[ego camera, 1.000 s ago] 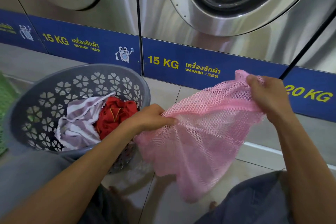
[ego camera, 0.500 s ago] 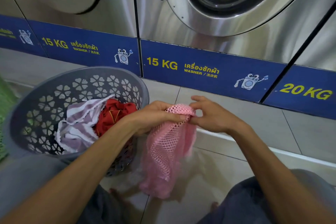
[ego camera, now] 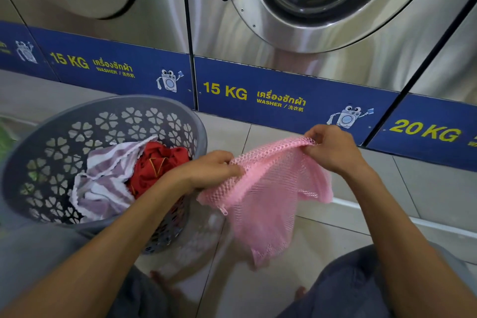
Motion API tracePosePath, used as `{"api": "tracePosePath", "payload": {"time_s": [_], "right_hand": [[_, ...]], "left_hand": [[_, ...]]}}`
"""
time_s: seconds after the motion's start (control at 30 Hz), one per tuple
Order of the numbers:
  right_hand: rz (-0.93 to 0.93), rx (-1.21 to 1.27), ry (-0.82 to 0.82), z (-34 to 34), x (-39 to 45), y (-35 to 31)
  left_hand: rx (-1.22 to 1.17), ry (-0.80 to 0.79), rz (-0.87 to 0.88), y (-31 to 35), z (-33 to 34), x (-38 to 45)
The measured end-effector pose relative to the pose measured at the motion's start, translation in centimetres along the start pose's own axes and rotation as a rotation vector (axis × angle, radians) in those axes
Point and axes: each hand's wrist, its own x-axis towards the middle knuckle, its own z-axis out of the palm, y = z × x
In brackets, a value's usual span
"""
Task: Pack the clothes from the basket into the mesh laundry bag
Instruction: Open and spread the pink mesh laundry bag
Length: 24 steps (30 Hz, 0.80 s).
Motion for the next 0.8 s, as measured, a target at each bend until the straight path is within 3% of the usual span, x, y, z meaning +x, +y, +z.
{"api": "tracePosePath", "payload": {"time_s": [0.17,0.23,0.33,0.4,0.63,0.8], "right_hand": [[-0.069,-0.135,-0.176,0.3,-0.7,-0.4],[-0.187,0.049,-0.246,0.9,-1.8,-2.1],[-0.228,0.430,-0.521,2.0,-3.9,-5.0],[-0.243,0.462,-0.666,2.9,-5.0,-6.2],[-0.401,-0.022,-0.555,5.9,-5.9,-6.4],[-0.345,0.044,-0.547,6.5,-5.7,-6.5]], "left_hand": [[-0.206,0.145,0.035,0.0,-0.6,0.1],[-0.332,0.150,0.003,0.4,-0.5,0.1],[-0.469,0.167,-0.019,0.7,-0.3,0.1],[-0.547,0.166,-0.020,0.5,-0.3,0.3],[-0.570,0.258,-0.133,0.3,-0.8,0.3],[-0.599,0.268,-0.103,0.4,-1.1,0.5]]}}
